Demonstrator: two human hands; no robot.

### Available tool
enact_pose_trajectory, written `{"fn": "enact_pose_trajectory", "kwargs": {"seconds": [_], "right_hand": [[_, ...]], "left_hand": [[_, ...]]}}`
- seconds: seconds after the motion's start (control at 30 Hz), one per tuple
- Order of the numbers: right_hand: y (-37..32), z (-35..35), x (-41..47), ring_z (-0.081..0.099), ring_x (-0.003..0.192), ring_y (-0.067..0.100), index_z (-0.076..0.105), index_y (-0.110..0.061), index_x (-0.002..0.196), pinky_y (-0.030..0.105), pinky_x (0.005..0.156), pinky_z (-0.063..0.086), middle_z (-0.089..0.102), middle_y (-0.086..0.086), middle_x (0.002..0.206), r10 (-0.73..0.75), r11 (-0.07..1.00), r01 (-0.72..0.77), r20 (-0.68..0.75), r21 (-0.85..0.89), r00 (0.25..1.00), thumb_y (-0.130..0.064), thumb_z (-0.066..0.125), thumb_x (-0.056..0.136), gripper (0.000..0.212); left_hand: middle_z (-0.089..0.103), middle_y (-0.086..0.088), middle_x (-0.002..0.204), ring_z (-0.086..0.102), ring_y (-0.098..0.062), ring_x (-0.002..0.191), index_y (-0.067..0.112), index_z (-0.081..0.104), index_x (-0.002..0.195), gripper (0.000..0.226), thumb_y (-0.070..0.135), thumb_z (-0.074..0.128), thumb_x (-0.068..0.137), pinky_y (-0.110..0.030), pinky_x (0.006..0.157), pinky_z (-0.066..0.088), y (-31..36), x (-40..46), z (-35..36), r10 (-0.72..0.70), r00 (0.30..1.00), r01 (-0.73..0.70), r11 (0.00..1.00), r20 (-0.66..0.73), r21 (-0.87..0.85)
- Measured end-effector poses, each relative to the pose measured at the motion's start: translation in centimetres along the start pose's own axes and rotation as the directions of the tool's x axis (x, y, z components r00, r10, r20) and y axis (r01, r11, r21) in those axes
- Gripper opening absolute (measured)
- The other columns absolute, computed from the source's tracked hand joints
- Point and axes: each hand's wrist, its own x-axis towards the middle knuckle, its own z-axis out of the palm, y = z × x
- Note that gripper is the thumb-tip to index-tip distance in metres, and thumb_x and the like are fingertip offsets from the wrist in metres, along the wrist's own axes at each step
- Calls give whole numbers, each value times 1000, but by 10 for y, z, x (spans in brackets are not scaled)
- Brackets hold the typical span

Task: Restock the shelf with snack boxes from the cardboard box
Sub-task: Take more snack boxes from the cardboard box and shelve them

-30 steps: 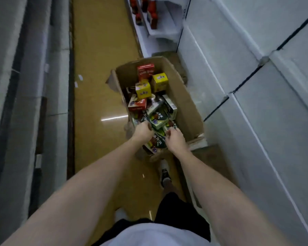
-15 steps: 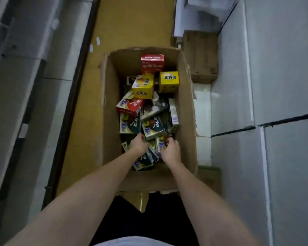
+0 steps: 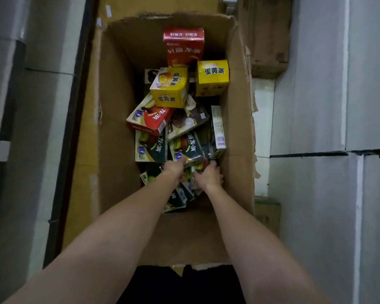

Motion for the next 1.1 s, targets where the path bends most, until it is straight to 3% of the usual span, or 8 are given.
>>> {"fn": "enact_pose_trajectory", "kwargs": {"seconds": [0.13, 0.23, 0.3, 0.4, 0.5, 0.73, 0.9, 1.1], "right_hand": [[-8, 8, 10, 30, 135, 45, 20, -8, 148, 49, 113, 28, 35, 22, 149, 108, 994, -107, -14, 36, 994, -37, 68, 85, 84], [-14, 7, 14, 28, 138, 41, 24, -6, 146, 45, 114, 26, 30, 23, 150, 197, 980, -197, -2, 24, 980, -37, 68, 85, 81], [-16, 4, 12, 27, 139, 38, 31, -6, 146, 42, 113, 27, 26, 21, 151, 243, 970, -243, 19, 2, 970, -40, 67, 88, 76], [-15, 6, 13, 35, 134, 38, 50, -13, 138, 41, 111, 32, 34, 20, 147, 283, 958, -285, 65, 24, 957, -45, 67, 83, 66], [-14, 1, 13, 48, 125, 39, 36, -7, 136, 47, 105, 44, 47, 21, 140, 290, 940, -302, 97, 157, 952, -32, 69, 76, 73], [-37, -45, -45, 55, 124, 34, 7, -6, 154, 36, 85, 47, 49, 18, 140, 166, 971, -168, 28, 168, 986, -13, 51, 99, 70], [-57, -73, -86, 58, 119, 31, 36, 1, 143, 34, 89, 49, 56, 16, 133, 63, 998, -63, 17, 18, 998, -13, 54, 97, 51], [-67, -107, -136, 63, 101, 27, 58, 1, 122, 29, 69, 46, 64, 12, 113, -65, 993, 65, 3, -99, 998, -14, 63, 91, 34]], "left_hand": [[57, -13, 74, 50, -22, 52, 0, 53, 118, 47, 41, 60, 96, -28, 47, 41, -2, 8, 1, 7, 1000, -7, 998, -9, 57], [66, -20, 107, 67, -35, 90, 1, 49, 130, 61, 47, 62, 91, -40, 75, 57, -3, 18, 1, -12, 998, 11, 1000, 65, 26], [62, -20, 125, 63, -38, 108, 6, 49, 133, 72, 54, 65, 81, -49, 93, 53, -17, 51, 5, -30, 993, 28, 999, 115, 23], [67, -17, 113, 68, -31, 94, 4, 53, 122, 52, 44, 64, 89, -43, 81, 58, -5, 20, -7, -55, 983, 58, 998, 177, -14], [68, -13, 96, 67, -24, 77, 7, 57, 111, 30, 34, 56, 99, -34, 64, 53, 7, -27, -24, -76, 971, 78, 997, 228, -2], [63, -20, 108, 63, -35, 100, 7, 56, 108, 31, 37, 54, 99, -50, 92, 52, -1, -82, -47, -134, 954, 148, 988, 267, -34], [57, -27, 118, 58, -40, 114, -1, 52, 115, 42, 37, 57, 97, -50, 87, 48, 11, -129, -67, -155, 944, 191, 977, 292, -100], [63, -23, 101, 63, -36, 93, -2, 56, 94, 26, 24, 54, 99, -46, 94, 50, 24, -180, -110, -79, 957, 151, 956, 278, -249]]}}
